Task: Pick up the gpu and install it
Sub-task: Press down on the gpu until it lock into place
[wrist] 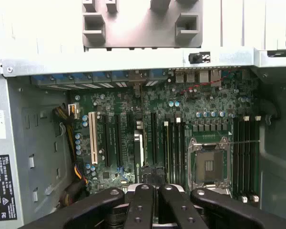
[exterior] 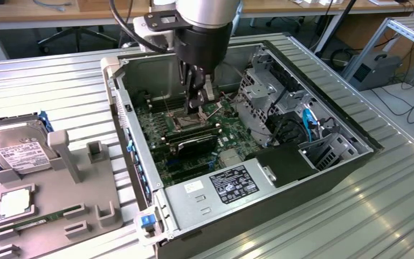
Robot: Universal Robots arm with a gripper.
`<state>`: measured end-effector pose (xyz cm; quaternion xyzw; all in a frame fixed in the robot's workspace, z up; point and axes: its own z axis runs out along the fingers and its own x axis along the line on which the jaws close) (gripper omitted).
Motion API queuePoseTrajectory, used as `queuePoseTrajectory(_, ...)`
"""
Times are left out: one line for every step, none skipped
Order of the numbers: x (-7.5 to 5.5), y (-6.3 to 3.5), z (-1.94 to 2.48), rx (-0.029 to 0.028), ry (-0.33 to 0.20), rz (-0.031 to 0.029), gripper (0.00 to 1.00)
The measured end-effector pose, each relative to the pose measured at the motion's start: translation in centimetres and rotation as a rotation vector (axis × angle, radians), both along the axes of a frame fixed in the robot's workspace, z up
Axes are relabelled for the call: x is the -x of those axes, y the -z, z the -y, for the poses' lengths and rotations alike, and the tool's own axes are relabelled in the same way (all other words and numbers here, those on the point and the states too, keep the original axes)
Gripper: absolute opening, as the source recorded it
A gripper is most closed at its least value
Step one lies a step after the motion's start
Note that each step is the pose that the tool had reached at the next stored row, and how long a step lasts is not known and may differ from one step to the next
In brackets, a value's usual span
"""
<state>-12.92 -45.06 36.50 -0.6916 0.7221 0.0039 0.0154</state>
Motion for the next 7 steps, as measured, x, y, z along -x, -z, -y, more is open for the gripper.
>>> queuePoseTrajectory(0.0, -0.07, 0.0, 0.0003, 0.0, -0.0001, 0.11)
queuePoseTrajectory(0.0, -0.07, 0.0, 0.0002, 0.0, 0.0, 0.11)
queuePoseTrajectory(0.0, -0.07, 0.0, 0.0002, 0.0, 0.0, 0.11)
queuePoseTrajectory(0.0, -0.07, 0.0, 0.0002, 0.0, -0.0001, 0.11)
queuePoseTrajectory(0.0, -0.07, 0.0, 0.0002, 0.0, 0.0, 0.11)
queuePoseTrajectory(0.0, -0.07, 0.0, 0.0002, 0.0, -0.0001, 0.11)
queuePoseTrajectory(0.0, -0.07, 0.0, 0.0002, 0.0, -0.0001, 0.11)
